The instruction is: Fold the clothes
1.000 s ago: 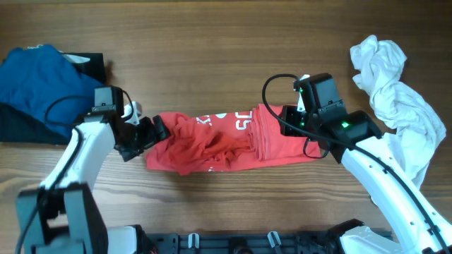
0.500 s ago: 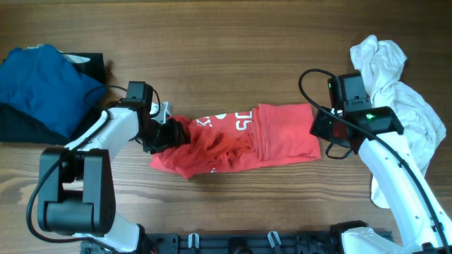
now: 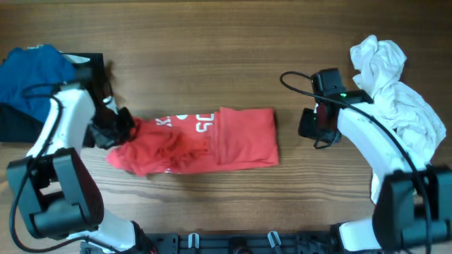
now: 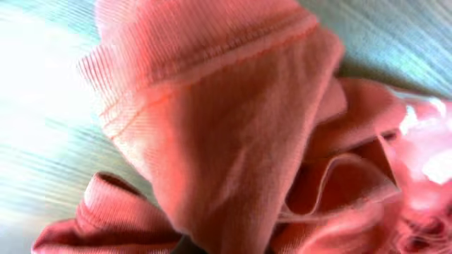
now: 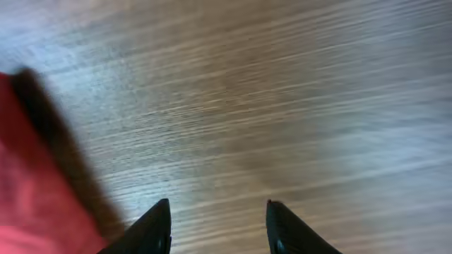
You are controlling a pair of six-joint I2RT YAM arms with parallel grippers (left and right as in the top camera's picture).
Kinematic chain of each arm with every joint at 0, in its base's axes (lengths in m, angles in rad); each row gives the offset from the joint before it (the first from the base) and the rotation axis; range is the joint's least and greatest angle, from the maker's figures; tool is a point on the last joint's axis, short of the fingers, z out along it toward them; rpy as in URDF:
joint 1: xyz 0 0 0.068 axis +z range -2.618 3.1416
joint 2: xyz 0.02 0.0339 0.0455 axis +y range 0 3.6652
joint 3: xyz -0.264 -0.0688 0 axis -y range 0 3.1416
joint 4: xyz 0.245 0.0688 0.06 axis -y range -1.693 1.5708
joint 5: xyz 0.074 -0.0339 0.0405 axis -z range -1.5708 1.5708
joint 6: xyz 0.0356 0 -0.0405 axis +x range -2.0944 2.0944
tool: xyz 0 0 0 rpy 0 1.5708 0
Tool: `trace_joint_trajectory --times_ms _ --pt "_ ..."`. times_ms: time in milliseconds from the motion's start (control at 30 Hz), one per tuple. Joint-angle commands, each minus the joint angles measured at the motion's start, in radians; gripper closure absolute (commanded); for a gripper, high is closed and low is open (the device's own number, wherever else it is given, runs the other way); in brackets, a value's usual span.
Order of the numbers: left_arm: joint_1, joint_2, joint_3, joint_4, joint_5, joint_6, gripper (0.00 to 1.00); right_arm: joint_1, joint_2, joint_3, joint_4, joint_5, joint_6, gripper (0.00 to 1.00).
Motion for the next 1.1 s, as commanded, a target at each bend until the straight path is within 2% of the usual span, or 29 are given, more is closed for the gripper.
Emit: trace_joint_trajectory --times_ms 0,167,233,433,567,667,900,1067 --pt "0.0 -0.011 0.144 -0.123 0.034 -0.016 0.96 0.014 0.085 0.012 0.024 -0.078 -0.047 0.56" --pt "-0.011 -0.011 0.293 -0.234 0.34 -0.026 0.96 0.041 0.125 0.012 0.034 -0.09 -0.046 0.57" --pt "-0.074 -0.011 0.295 -0.22 0.365 -0.1 0.96 0.041 0.125 0.012 0.034 -0.101 -0.047 0.57" --pt "-0.349 -0.011 0.295 -0.099 0.363 -0.214 0.96 0.041 0.125 0.012 0.019 -0.104 -0.052 0.57" --pt "-0.524 -0.011 0.295 -0.037 0.246 -0.329 0.96 0.041 0.125 0.012 0.014 -0.104 -0.074 0.57" --pt "-0.621 -0.011 0.295 0.015 0.227 -0.403 0.96 0.041 0.125 0.012 0.014 -0.104 -0.074 0.57" --pt "-0.746 -0.011 0.295 0.163 0.188 -0.541 0.96 0.041 0.125 0.012 -0.009 -0.104 -0.08 0.57" --pt "-0.819 0.014 0.295 0.22 0.127 -0.545 0.96 0.041 0.125 0.012 -0.014 -0.104 -0.081 0.57"
